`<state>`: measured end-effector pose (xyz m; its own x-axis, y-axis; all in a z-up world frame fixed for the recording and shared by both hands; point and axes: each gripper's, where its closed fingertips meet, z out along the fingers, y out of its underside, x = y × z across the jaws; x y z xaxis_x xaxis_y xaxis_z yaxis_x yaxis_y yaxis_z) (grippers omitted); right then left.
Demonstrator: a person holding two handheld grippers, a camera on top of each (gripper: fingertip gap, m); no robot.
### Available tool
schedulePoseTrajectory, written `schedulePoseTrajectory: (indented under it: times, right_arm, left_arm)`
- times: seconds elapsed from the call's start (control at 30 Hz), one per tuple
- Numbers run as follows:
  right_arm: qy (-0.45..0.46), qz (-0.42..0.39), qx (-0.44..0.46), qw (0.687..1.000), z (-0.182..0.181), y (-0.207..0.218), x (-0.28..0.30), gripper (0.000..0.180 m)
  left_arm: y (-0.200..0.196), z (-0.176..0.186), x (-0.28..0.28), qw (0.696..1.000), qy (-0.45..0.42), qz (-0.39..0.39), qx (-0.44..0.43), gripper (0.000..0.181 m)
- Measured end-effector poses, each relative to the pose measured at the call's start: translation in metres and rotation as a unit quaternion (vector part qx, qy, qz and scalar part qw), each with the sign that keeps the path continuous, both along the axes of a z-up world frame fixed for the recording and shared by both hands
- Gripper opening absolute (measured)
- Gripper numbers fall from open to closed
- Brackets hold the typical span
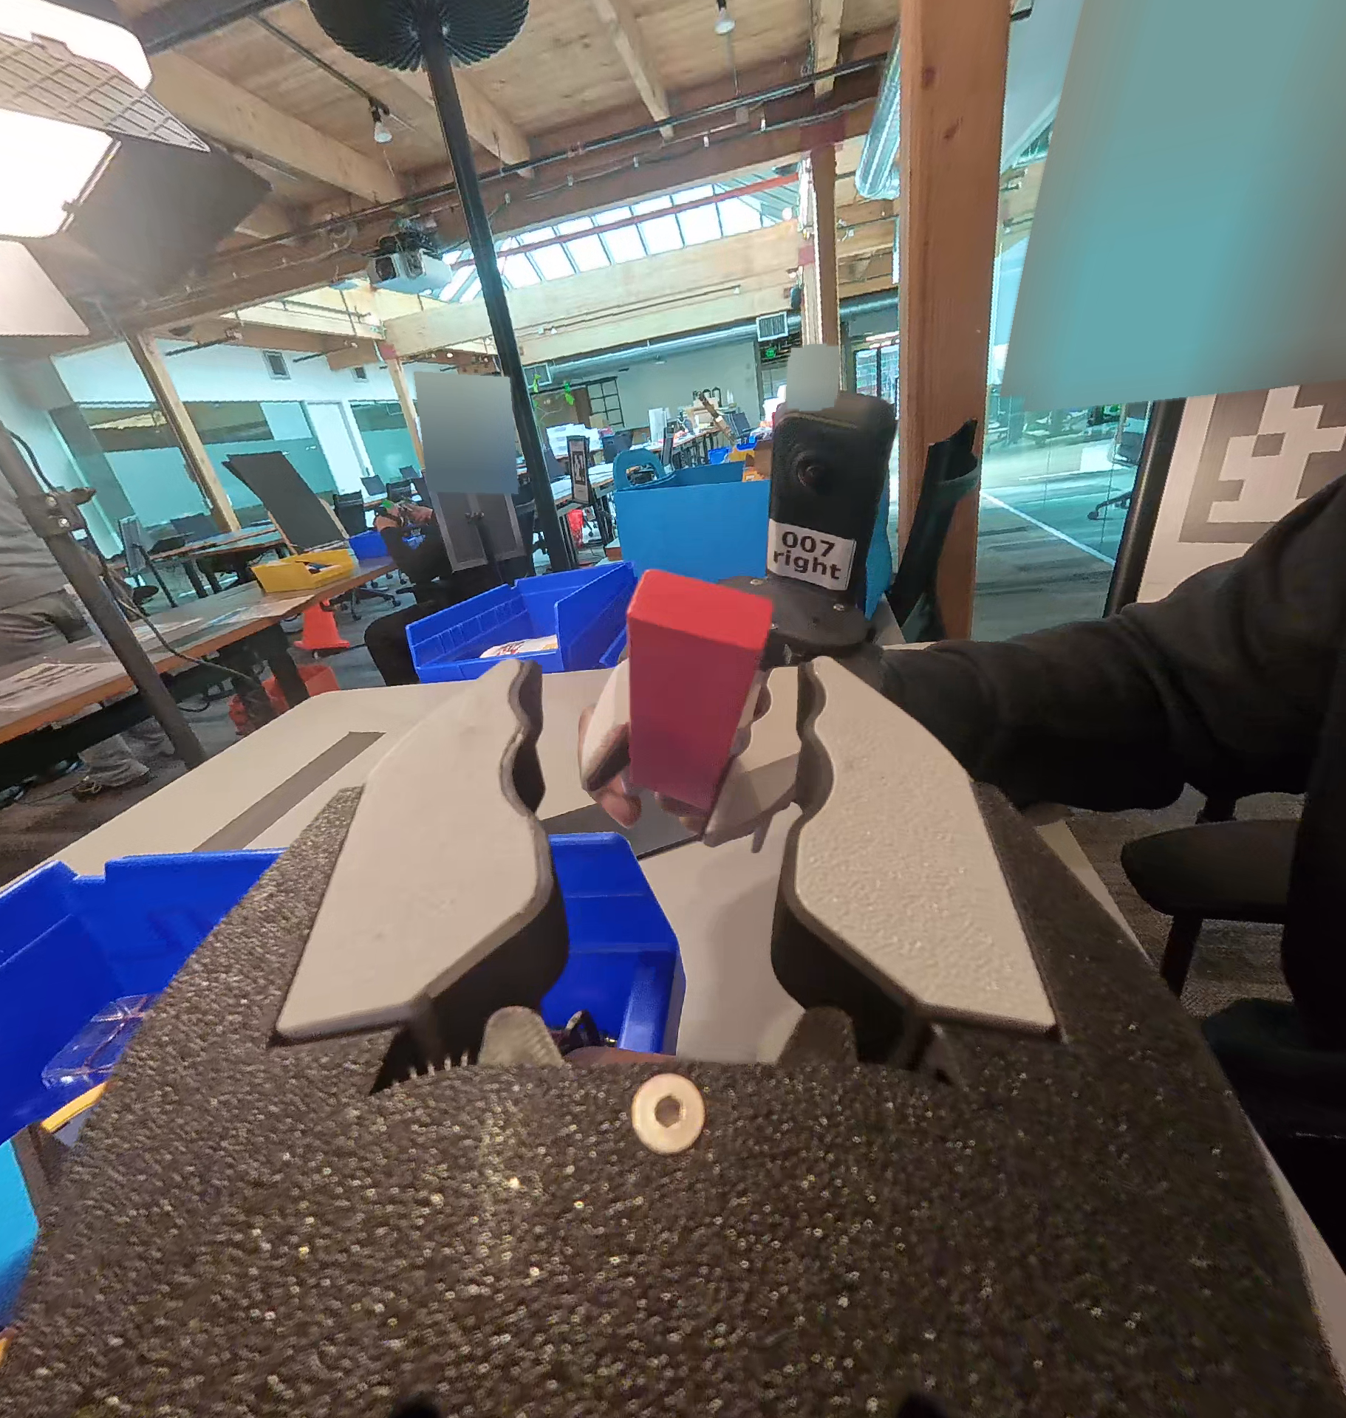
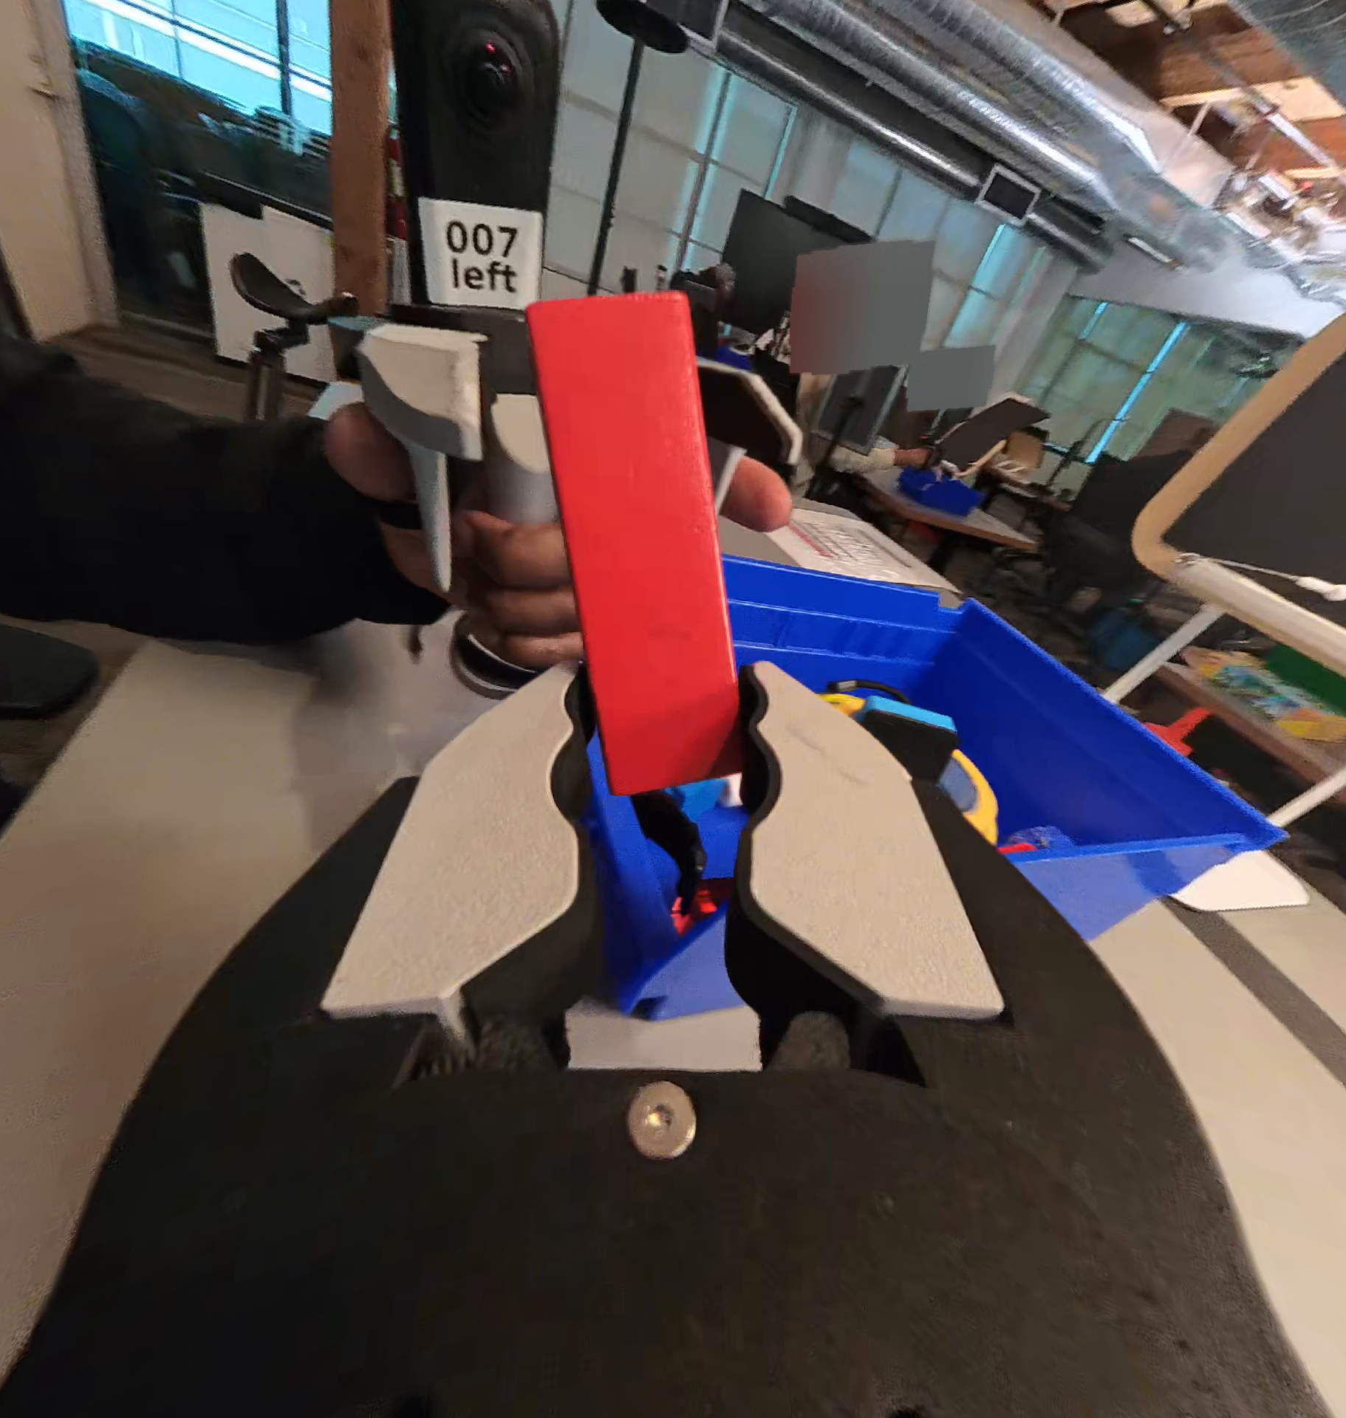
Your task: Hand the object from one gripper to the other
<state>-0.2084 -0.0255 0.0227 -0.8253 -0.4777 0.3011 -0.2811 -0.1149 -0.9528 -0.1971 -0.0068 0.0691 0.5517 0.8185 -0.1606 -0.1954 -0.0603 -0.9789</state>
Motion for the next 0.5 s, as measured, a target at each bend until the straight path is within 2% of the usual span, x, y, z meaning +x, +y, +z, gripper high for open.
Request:
schedulePoseTrajectory:
  times: [0.1,0.17,0.2,0.27,0.4,0.5]
  right_arm:
    - [-0.013,0.033,0.02,0.999,-0.004,0.004,0.01,0.035]
    - [-0.005,0.037,0.029,0.999,-0.009,0.003,0.014,0.034]
    - [0.001,0.033,0.031,0.999,-0.011,0.002,0.013,0.035]
    - [0.019,0.014,0.017,1.0,-0.012,-0.001,0.011,0.035]
    - [0.079,-0.071,-0.022,0.994,-0.009,-0.009,-0.006,0.04]
    - [0.065,-0.091,-0.014,0.994,-0.004,-0.01,-0.014,0.039]
  left_arm:
    - [0.005,-0.004,0.0,1.0,-0.002,-0.006,-0.01,0.062]
    - [0.01,-0.007,0.001,1.0,0.004,-0.015,-0.021,0.049]
    - [0.014,-0.009,0.003,0.999,0.009,-0.021,-0.033,0.036]
    - [0.016,-0.012,0.003,0.997,0.028,-0.006,-0.069,0.034]
    - [0.005,-0.009,-0.005,0.984,0.068,0.087,-0.138,0.034]
    - [-0.014,-0.004,-0.011,0.947,0.115,0.207,-0.217,0.034]
